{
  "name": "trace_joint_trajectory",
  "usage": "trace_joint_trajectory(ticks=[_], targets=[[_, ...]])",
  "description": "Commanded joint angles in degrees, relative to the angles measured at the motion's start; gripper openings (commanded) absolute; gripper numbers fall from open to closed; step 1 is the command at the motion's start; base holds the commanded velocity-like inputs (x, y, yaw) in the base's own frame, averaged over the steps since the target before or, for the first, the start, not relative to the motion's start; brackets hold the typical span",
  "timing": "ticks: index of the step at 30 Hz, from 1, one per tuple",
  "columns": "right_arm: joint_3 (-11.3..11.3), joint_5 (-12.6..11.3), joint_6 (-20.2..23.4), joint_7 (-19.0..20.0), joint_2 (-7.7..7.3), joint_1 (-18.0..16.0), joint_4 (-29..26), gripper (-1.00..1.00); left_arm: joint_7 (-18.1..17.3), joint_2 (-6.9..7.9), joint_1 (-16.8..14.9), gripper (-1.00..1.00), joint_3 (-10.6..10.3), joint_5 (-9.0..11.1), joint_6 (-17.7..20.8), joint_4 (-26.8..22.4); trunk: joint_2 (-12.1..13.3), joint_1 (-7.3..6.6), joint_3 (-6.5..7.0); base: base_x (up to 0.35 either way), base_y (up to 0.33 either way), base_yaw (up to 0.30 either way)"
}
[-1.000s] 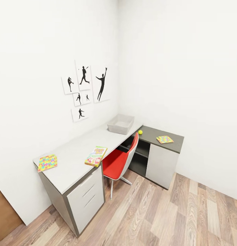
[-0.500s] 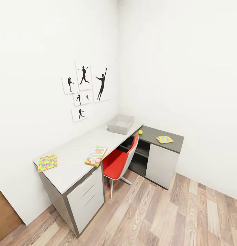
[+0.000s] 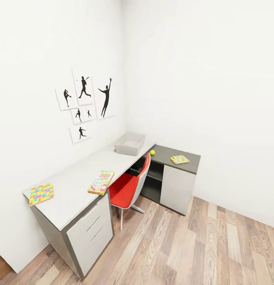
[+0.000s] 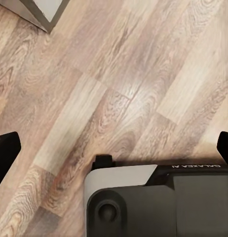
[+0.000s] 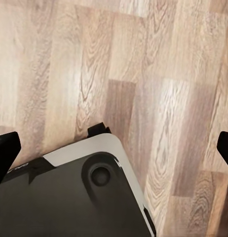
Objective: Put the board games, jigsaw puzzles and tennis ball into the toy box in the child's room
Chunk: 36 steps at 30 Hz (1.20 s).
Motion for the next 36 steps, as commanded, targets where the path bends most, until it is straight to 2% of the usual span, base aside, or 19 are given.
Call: trace_joint_trajectory(ticks=[1, 16, 28, 31, 32, 33, 34, 35, 36], targets=[[0.05, -0.6, -0.25, 0.01, 0.04, -0.07, 0.07, 1.0, 0.06, 0.0, -0.03, 1.0, -0.06, -0.03, -0.02, -0.02, -0.13, 0.04, -0.13, 0.0, 0.0, -0.272], [0.03, -0.59, -0.2, 0.1, 0.19, -0.07, 0.07, 1.0, -0.04, 0.0, -0.03, 1.0, -0.08, -0.03, -0.02, -0.02, -0.13, 0.04, -0.49, 0.0, 0.0, -0.258], [0.16, -0.37, 1.09, 0.13, 0.84, -0.24, -0.44, 1.0, -0.73, 0.12, -0.11, 1.0, -0.18, -0.03, 0.21, -0.28, -0.13, 0.04, -0.62, 0.0, 0.0, -0.039], [0.1, -0.41, 5.82, 0.14, 0.71, -0.7, -1.0, 1.0, -1.66, 0.26, -0.56, 1.0, -0.08, 0.07, 4.04, -1.17, -0.13, 0.04, -0.62, 0.0, 0.0, -0.003], [0.05, -0.44, 9.65, 0.14, 0.46, -1.15, -2.29, 1.0, -2.6, 0.31, -1.48, 1.0, -0.05, 0.1, 8.59, -2.64, -0.13, 0.04, -0.62, 0.0, 0.0, -0.002], [0.01, -0.47, 11.76, 0.14, 0.37, -1.56, -3.36, 1.0, -3.16, 0.33, -2.21, 1.0, -0.02, 0.11, 11.38, -3.78, -0.13, 0.04, -0.62, 0.0, 0.0, -0.001], [-0.06, -0.58, 16.15, 0.12, 0.27, -2.44, -6.21, 1.0, -4.48, 0.45, -3.87, 1.0, 0.07, 0.2, 17.64, -6.92, -0.13, 0.04, -0.62, 0.0, 0.0, 0.0], [-0.1, -0.67, 18.38, 0.13, 0.23, -2.86, -7.88, 1.0, -5.24, 0.52, -4.67, 1.0, 0.13, 0.26, 20.97, -8.92, -0.13, 0.04, -0.62, 0.0, 0.0, 0.0], [-0.16, -0.94, 22.89, 0.11, 0.25, -3.58, -11.61, 1.0, -6.98, 0.62, -5.99, 1.0, 0.27, 0.36, 27.8, -13.74, -0.13, 0.04, -0.62, 0.0, 0.0, 0.0]])
